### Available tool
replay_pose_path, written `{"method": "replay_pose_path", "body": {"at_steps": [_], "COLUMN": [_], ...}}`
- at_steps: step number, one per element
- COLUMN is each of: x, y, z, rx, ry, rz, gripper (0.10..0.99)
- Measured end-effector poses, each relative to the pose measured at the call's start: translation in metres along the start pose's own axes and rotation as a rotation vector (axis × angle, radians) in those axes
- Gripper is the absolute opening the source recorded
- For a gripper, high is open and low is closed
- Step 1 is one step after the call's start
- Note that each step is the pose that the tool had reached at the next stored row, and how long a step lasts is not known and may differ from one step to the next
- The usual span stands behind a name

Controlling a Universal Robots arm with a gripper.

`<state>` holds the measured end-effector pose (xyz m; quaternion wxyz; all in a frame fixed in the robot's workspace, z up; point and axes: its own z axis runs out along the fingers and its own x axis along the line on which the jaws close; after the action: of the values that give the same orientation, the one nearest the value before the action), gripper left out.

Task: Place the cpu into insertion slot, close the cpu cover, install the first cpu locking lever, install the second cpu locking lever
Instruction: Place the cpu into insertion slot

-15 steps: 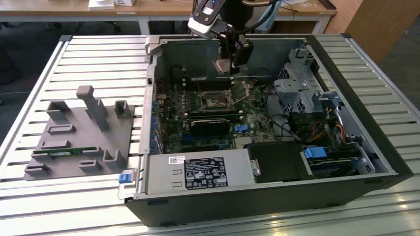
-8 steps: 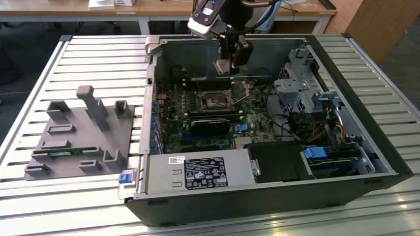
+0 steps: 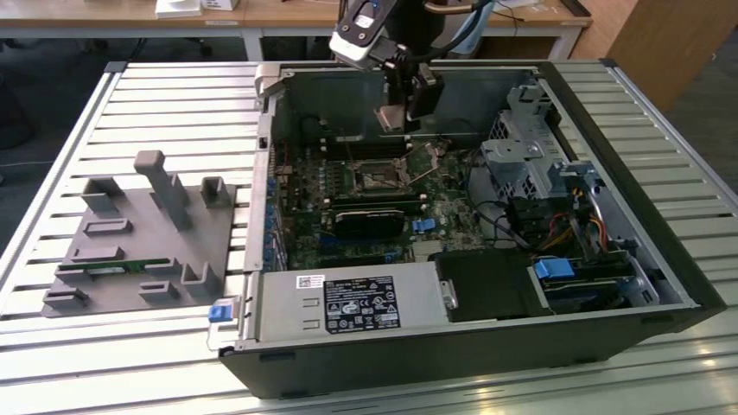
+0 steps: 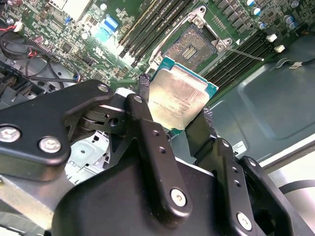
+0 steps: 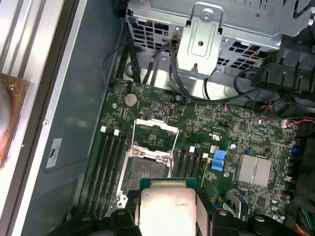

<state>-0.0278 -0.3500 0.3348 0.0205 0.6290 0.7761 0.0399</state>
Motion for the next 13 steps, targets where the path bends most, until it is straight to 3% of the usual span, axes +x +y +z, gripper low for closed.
{"method": "replay_pose_path", "body": {"at_steps": [13], "x": [0.0000], "y": [-0.0002], "z": [0.0019], "rx": [0.000], "ry": [-0.0012], "rz": [0.013], "gripper": [0.541]}}
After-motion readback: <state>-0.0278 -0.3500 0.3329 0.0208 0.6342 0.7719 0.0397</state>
